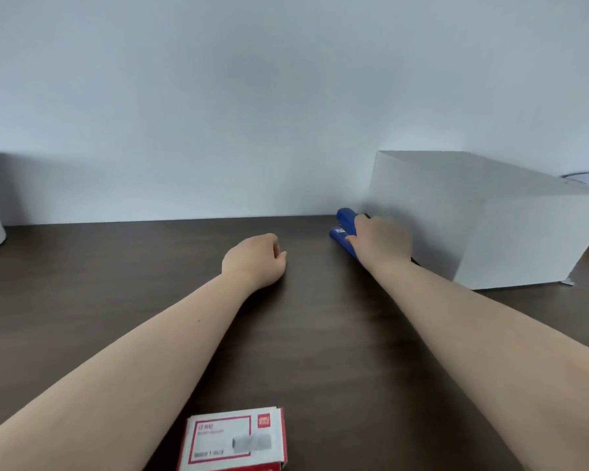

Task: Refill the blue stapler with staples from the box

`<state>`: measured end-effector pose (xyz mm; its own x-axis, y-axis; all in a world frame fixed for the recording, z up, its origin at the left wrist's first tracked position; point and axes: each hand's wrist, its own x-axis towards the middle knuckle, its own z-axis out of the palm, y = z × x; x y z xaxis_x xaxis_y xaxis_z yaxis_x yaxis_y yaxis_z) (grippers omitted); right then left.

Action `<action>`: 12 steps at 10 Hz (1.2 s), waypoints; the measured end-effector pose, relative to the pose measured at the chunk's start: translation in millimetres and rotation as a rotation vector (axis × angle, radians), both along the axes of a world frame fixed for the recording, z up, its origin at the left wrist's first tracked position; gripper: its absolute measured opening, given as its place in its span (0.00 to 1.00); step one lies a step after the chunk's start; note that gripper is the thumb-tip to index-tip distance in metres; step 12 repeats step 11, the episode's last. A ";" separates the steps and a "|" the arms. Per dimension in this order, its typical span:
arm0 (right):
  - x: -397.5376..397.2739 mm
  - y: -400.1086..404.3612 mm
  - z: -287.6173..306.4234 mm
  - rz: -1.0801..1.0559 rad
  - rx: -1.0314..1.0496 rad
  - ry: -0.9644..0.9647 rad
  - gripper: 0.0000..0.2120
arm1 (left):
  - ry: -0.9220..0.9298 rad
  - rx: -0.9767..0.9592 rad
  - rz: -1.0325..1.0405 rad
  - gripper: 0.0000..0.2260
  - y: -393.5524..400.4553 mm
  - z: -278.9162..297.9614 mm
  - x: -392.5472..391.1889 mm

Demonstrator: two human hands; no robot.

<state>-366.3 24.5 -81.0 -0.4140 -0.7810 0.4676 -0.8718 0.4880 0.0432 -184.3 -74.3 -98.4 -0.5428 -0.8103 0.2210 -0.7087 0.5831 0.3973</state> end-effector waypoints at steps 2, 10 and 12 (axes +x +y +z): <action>-41.1 -28.4 -4.7 -0.034 -0.055 -0.044 0.09 | 0.020 -0.037 -0.086 0.07 -17.0 -4.9 -32.5; -67.6 -59.0 -4.6 -0.154 -0.029 -0.043 0.10 | 0.059 -0.042 -0.156 0.07 -27.3 -6.0 -41.2; -64.9 -56.4 -3.5 -0.103 -0.102 -0.079 0.10 | 0.088 0.004 -0.137 0.07 -24.8 -4.7 -36.2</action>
